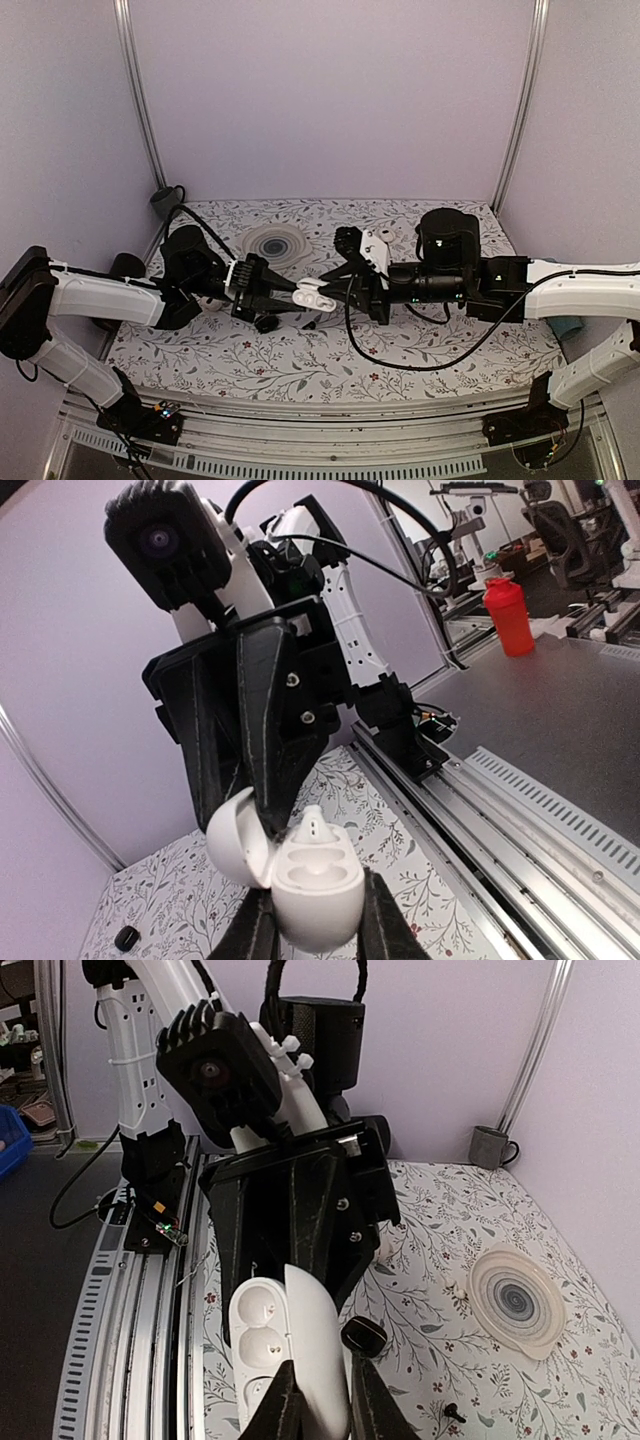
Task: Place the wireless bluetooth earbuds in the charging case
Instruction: Pass from the left arm to the right
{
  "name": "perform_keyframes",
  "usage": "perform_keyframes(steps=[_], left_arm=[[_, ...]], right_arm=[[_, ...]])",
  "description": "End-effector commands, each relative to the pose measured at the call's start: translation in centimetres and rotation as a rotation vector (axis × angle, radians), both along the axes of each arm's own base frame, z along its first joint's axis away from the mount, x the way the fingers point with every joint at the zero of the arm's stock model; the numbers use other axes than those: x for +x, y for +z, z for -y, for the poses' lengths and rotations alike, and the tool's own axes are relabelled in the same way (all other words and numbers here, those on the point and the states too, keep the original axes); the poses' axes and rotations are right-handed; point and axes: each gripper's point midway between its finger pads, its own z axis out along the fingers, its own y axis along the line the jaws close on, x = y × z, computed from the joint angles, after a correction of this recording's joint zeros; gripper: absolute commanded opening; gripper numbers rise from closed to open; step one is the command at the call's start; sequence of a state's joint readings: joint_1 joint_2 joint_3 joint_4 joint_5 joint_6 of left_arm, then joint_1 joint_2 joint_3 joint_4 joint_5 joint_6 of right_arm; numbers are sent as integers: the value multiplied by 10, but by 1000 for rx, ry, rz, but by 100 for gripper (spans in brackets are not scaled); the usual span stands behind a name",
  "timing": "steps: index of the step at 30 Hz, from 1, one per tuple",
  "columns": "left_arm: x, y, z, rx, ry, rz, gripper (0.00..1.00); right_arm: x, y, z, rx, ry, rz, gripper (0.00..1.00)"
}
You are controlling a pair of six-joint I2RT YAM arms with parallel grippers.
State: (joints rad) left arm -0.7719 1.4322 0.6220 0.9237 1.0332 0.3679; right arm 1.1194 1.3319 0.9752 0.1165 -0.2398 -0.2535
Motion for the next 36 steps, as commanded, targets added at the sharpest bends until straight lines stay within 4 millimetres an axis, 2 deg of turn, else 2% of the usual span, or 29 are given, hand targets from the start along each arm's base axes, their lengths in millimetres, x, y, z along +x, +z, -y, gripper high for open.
perform_keyframes(steps=[1,5,16,22,26,28,36], left_arm=[[-9,19,2,-62,-19,66,0],[-8,19,3,-68,-14,67,0],[-3,20,4,-80,6,69,0],[0,21,4,-87,13,61,0],[4,21,4,-90,18,43,0],[6,21,5,-93,29,34,6],[18,17,6,-96,98,-6,46]], right_arm=[[-6,-9,-8,-26,36,-43,17],[-8,-14,-10,-44,47,-58,15],[-7,-22,-14,-76,52,-63,18],[-6,-24,-13,-83,50,-59,4],[-4,-20,-12,-79,39,-46,3],[-3,-18,-11,-73,30,-37,2],[13,-7,-2,-38,-74,31,2]])
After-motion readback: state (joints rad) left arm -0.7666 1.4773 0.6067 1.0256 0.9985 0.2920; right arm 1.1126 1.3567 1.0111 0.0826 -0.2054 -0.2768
